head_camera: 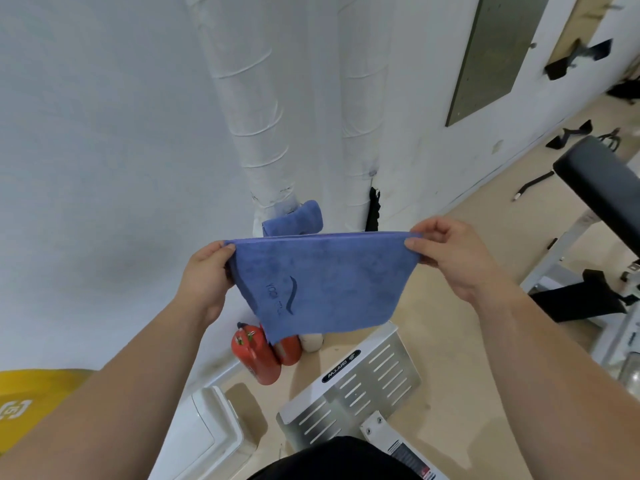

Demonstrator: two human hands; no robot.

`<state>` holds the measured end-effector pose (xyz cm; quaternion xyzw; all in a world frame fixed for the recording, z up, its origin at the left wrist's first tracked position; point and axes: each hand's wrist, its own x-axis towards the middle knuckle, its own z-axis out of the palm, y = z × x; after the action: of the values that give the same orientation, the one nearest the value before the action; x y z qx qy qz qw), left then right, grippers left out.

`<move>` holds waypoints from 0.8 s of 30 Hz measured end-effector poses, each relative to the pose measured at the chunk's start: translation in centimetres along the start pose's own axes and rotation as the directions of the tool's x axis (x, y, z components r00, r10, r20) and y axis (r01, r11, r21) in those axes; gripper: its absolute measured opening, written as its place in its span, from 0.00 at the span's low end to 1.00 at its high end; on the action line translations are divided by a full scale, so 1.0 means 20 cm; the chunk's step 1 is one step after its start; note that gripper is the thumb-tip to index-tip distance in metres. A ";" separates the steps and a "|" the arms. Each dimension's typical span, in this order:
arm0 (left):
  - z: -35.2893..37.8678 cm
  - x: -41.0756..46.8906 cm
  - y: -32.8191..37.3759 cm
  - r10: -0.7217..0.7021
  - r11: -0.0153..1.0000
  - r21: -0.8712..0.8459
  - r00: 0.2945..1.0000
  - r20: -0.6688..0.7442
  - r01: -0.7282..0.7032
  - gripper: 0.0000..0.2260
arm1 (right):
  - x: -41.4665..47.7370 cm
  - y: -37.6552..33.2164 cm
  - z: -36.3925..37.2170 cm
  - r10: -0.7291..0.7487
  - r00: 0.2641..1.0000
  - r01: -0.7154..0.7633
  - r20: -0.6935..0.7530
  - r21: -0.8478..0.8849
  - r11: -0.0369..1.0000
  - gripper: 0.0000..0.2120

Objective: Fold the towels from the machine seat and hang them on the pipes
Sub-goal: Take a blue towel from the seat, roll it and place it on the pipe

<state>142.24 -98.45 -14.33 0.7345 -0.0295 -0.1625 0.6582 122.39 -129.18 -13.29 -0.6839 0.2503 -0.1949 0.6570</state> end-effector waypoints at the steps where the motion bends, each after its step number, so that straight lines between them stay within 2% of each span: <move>1: 0.01 -0.01 0.01 0.001 1.000 -0.025 1.000 0.000 -0.001 0.12 | -0.01 0.01 0.01 0.030 0.999 -0.028 -0.014 0.144 0.989 0.08; 2: 0.03 -0.02 0.02 0.007 0.999 -0.039 1.000 -0.002 -0.007 0.12 | -0.03 0.02 0.02 0.058 0.998 -0.051 -0.027 0.227 0.972 0.09; 4: 0.05 -0.04 0.02 0.007 1.000 -0.025 1.000 -0.026 -0.007 0.11 | -0.04 0.06 0.05 0.122 0.989 -0.098 -0.086 0.238 0.966 0.10; 6: 0.06 -0.04 -0.02 -0.021 1.000 0.019 0.998 -0.061 0.023 0.10 | -0.04 0.12 0.10 0.155 0.961 -0.133 -0.229 0.109 0.985 0.11; 8: 0.08 -0.05 -0.06 -0.068 0.995 0.066 0.992 -0.108 0.075 0.08 | -0.05 0.15 0.17 0.120 0.917 -0.143 -0.381 -0.033 0.989 0.11; 10: 0.12 -0.09 -0.10 -0.117 0.987 0.097 0.984 -0.134 0.130 0.10 | -0.10 0.14 0.26 0.056 0.906 -0.123 -0.419 -0.133 0.983 0.11; 12: 0.19 -0.17 -0.11 -0.137 0.983 0.107 0.983 -0.123 0.150 0.13 | -0.15 0.13 0.36 -0.012 0.936 -0.071 -0.353 -0.223 0.972 0.11; 15: 0.28 -0.31 -0.09 -0.101 0.989 0.105 0.994 -0.029 0.104 0.10 | -0.24 0.11 0.53 -0.046 0.975 -0.009 -0.216 -0.247 0.969 0.08; 17: 0.33 -0.41 -0.05 -0.040 0.993 0.111 0.998 0.041 0.036 0.10 | -0.29 0.09 0.62 -0.058 0.992 0.038 -0.112 -0.175 0.984 0.07; 20: 0.37 -0.50 -0.02 0.060 0.992 0.106 0.994 0.092 -0.070 0.11 | -0.34 0.09 0.69 -0.078 0.996 0.080 0.044 -0.053 0.995 0.11; 24: 0.37 -0.53 0.00 0.106 0.993 0.031 0.988 0.112 -0.110 0.09 | -0.33 0.11 0.66 -0.098 0.984 0.099 0.151 -0.002 0.995 0.15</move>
<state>130.17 -102.89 -12.87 0.7339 -0.1088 -0.1664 0.6495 124.77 -114.54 -15.89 -0.7114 0.1666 -0.1737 0.6603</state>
